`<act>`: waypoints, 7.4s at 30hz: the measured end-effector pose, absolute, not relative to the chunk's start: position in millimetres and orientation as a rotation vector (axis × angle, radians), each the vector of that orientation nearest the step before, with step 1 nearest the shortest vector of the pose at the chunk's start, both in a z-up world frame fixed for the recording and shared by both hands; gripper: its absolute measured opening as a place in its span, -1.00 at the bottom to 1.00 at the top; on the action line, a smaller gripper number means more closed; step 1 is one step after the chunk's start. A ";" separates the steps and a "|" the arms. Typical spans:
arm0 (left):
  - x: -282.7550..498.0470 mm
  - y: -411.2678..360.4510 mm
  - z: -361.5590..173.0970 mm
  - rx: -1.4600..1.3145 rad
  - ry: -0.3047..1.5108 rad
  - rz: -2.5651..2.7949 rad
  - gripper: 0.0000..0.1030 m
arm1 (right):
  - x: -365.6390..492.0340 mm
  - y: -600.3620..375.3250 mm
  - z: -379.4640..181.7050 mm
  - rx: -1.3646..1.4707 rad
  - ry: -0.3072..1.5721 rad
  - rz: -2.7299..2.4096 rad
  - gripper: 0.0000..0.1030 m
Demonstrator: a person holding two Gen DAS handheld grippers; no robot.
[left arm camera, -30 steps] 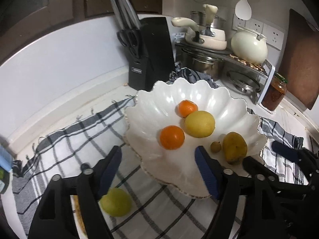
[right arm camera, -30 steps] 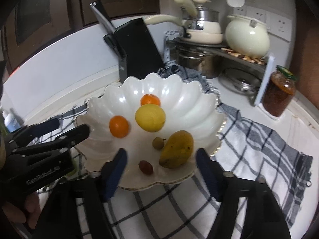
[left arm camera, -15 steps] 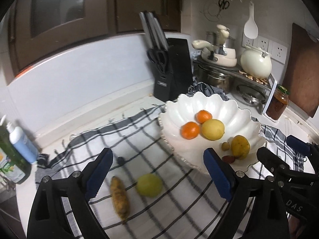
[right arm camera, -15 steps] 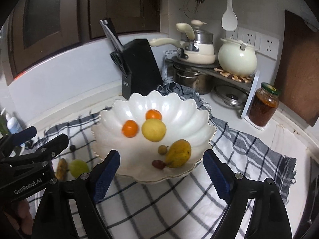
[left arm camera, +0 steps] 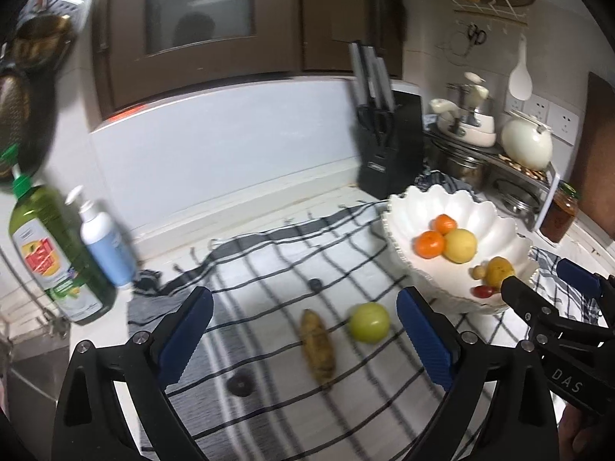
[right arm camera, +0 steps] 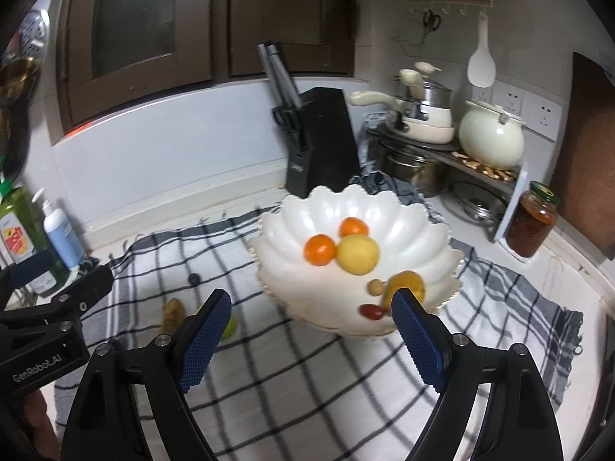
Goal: Organize fruits
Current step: 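Withdraw both tools from the bowl toward the banana, then grasp the spotted banana with the left tool, then grasp the blueberry with the right tool while the left tool holds the banana, then carry the banana and the blueberry over the white bowl, then open both tools to drop the banana and blueberry into the bowl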
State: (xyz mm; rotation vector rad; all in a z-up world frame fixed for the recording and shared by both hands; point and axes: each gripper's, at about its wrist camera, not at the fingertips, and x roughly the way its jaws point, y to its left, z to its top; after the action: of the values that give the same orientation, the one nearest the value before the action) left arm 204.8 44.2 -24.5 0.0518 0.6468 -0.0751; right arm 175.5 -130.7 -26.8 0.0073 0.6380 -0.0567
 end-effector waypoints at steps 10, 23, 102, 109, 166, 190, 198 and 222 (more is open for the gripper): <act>204.0 68.0 -46.3 0.026 0.683 -0.033 0.89 | 176.5 -107.2 -46.3 -0.003 0.660 -0.033 0.67; 237.6 39.7 -97.2 0.005 0.789 -0.042 0.52 | 193.7 -130.1 -64.3 0.004 0.653 -0.134 0.67; 284.5 155.4 -115.6 -0.088 0.809 0.158 -0.43 | 334.6 6.8 -152.1 -0.155 0.884 0.283 -0.34; 289.9 157.9 -118.9 -0.097 0.815 0.156 -0.43 | 343.6 10.8 -160.1 -0.153 0.911 0.291 -0.45; 251.9 -49.1 -26.3 0.002 0.685 -0.169 -0.43 | 225.8 -204.8 -27.7 0.014 0.681 0.034 -0.58; 305.6 -146.9 -78.6 0.074 0.802 -0.272 -0.43 | 266.8 -298.5 -75.4 0.074 0.751 -0.101 -0.58; 319.4 -158.6 -90.7 0.099 0.814 -0.265 -0.39 | 285.4 -307.8 -90.4 0.085 0.786 -0.091 -0.58; 283.7 -118.0 -48.3 0.088 0.724 -0.193 0.80 | 243.1 -283.7 -42.8 0.061 0.679 -0.193 0.58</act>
State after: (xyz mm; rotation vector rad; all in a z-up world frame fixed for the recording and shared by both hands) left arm 283.7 -118.0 -48.3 0.0882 0.7243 -0.1935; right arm 243.1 -283.7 -42.8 0.0607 0.6791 -0.1931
